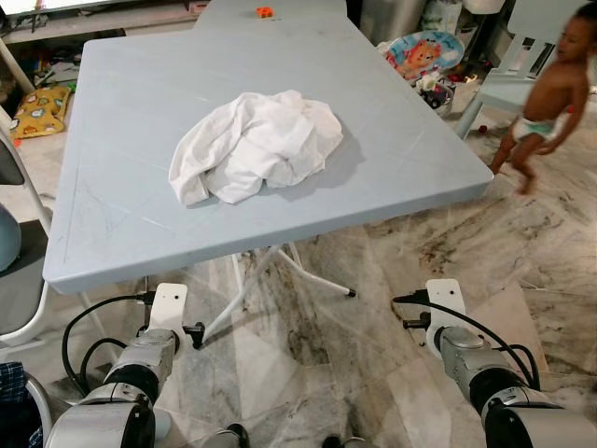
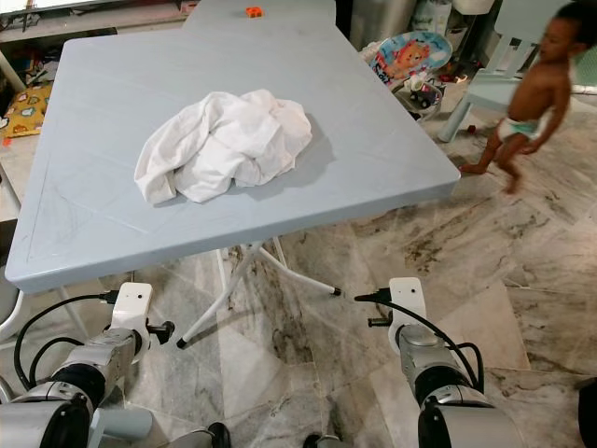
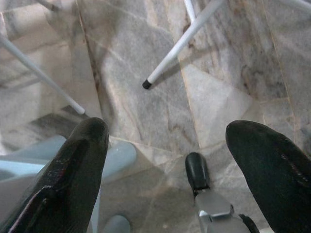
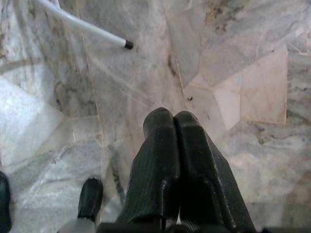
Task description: Hang hanger
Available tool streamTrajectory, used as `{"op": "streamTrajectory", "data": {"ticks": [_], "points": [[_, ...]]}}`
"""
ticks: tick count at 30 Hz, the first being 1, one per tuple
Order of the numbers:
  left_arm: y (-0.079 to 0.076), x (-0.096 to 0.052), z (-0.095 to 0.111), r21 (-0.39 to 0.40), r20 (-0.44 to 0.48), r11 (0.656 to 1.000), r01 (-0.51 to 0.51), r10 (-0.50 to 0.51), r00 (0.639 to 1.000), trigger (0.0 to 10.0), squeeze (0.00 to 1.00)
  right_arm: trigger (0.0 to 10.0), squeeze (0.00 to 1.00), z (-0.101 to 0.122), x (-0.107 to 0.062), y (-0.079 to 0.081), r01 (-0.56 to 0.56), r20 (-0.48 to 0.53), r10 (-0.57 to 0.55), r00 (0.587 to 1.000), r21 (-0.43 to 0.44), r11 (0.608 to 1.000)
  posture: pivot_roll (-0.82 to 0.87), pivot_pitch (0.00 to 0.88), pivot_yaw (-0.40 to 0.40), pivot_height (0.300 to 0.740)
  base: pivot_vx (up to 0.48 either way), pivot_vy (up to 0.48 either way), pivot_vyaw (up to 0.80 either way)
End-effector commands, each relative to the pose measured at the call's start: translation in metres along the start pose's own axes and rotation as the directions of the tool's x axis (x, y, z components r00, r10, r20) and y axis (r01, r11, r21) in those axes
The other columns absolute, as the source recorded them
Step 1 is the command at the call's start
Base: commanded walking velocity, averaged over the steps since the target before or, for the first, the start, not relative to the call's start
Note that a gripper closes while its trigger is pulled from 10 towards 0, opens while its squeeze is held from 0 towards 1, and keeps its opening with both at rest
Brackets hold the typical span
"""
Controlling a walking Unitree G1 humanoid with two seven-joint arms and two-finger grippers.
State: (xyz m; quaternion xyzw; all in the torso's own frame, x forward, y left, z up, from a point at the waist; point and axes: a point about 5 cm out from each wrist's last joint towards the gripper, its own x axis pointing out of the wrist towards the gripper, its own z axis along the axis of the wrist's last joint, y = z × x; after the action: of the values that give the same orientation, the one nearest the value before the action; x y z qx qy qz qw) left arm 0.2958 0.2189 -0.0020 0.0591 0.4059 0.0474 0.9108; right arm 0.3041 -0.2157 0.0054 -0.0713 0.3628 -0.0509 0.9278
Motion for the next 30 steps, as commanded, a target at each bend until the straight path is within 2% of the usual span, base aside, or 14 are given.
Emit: {"op": "streamTrajectory", "data": {"ticks": [1, 5, 9, 11, 13, 14, 15, 18, 20, 23, 24, 25, 27, 30], "points": [[0.003, 0.0, -0.007, 0.003, -0.027, 1.0, -0.005, 0.005, 1.0, 10.0, 0.0, 10.0, 0.0, -0.008, 0.0, -0.003, 0.013, -0.03, -0.013, 0.999, -0.001, 1.0, -0.03, 0.15, -0.038, 0.74, 0.0, 0.0, 0.0], [-0.014, 0.0, 0.002, 0.101, 0.006, 0.993, 0.067, -0.068, 0.998, 10.0, 0.0, 10.0, 0.0, 0.007, 0.0, -0.009, 0.022, 0.02, -0.021, 1.0, -0.031, 0.999, -0.01, 0.149, -0.033, 0.74, 0.0, 0.0, 0.0], [-0.022, 0.0, -0.001, 0.132, 0.017, 0.987, 0.091, -0.094, 0.995, 10.0, 0.0, 10.0, 0.0, 0.012, -0.001, -0.011, -0.007, 0.039, 0.008, 0.999, -0.023, 1.0, -0.01, 0.154, -0.023, 0.74, 0.0, 0.0, 0.0], [-0.024, -0.002, -0.002, 0.146, 0.05, 0.985, 0.089, -0.097, 0.994, 10.0, 0.0, 10.0, 0.0, 0.015, -0.001, -0.014, -0.02, 0.052, 0.021, 0.998, -0.019, 1.0, -0.01, 0.162, -0.018, 0.74, 0.0, 0.0, 0.0], [-0.028, -0.009, 0.007, 0.159, 0.172, 0.985, 0.073, -0.1, 0.98, 10.0, 0.0, 10.0, 0.0, 0.018, -0.002, -0.014, -0.052, 0.075, 0.051, 0.996, -0.001, 0.999, -0.01, 0.17, -0.02, 0.74, 0.0, 0.0, 0.0], [-0.028, -0.009, 0.007, 0.159, 0.172, 0.985, 0.073, -0.1, 0.98, 10.0, 0.0, 10.0, 0.0, 0.018, -0.002, -0.014, -0.052, 0.075, 0.051, 0.996, -0.001, 0.999, -0.01, 0.17, -0.02, 0.74, 0.0, 0.0, 0.0], [-0.03, -0.016, 0.015, 0.146, 0.26, 0.988, 0.054, -0.091, 0.961, 10.0, 0.0, 10.0, 0.0, 0.02, -0.003, -0.013, -0.074, 0.09, 0.073, 0.993, 0.0, 0.997, -0.01, 0.174, -0.021, 0.74, 0.0, 0.0, 0.0], [-0.037, -0.03, 0.027, 0.169, 0.362, 0.984, 0.057, -0.116, 0.925, 10.0, 0.0, 10.0, 0.0, 0.019, -0.005, -0.008, -0.108, 0.104, 0.107, 0.989, -0.004, 0.994, -0.01, 0.18, -0.019, 0.74, 0.0, 0.0, 0.0], [-0.041, -0.036, 0.029, 0.173, 0.382, 0.983, 0.067, -0.13, 0.915, 10.0, 0.0, 10.0, 0.0, 0.018, -0.006, -0.006, -0.123, 0.106, 0.123, 0.987, -0.006, 0.992, -0.01, 0.18, -0.019, 0.74, 0.0, 0.0, 0.0], [-0.056, -0.055, 0.037, 0.151, 0.429, 0.98, 0.133, -0.186, 0.884, 10.0, 0.0, 10.0, 0.0, 0.02, -0.014, -0.002, -0.145, 0.155, 0.142, 0.978, 0.012, 0.989, -0.01, 0.185, -0.014, 0.74, 0.0, 0.0, 0.0], [-0.056, -0.055, 0.037, 0.151, 0.429, 0.98, 0.133, -0.186, 0.884, 10.0, 0.0, 10.0, 0.0, 0.02, -0.014, -0.002, -0.145, 0.155, 0.142, 0.978, 0.012, 0.989, -0.01, 0.185, -0.014, 0.74, 0.0, 0.0, 0.0], [-0.063, -0.07, 0.045, 0.16, 0.494, 0.977, 0.139, -0.201, 0.846, 10.0, 0.0, 10.0, 0.0, 0.024, -0.022, 0.0, -0.161, 0.199, 0.151, 0.968, 0.031, 0.987, -0.01, 0.187, -0.013, 0.74, 0.0, 0.0, 0.0], [-0.065, -0.083, 0.053, 0.163, 0.55, 0.979, 0.126, -0.196, 0.812, 10.0, 0.0, 10.0, 0.0, 0.03, -0.03, 0.001, -0.178, 0.248, 0.157, 0.956, 0.065, 0.982, -0.01, 0.189, -0.013, 0.74, 0.0, 0.0, 0.0], [-0.069, -0.1, 0.064, 0.181, 0.632, 0.976, 0.121, -0.21, 0.746, 10.0, 0.0, 10.0, 0.0, 0.041, -0.045, 0.013, -0.289, 0.312, 0.277, 0.909, -0.009, 0.957, -0.01, 0.19, -0.014, 0.74, 0.0, 0.0, 0.0]]}}
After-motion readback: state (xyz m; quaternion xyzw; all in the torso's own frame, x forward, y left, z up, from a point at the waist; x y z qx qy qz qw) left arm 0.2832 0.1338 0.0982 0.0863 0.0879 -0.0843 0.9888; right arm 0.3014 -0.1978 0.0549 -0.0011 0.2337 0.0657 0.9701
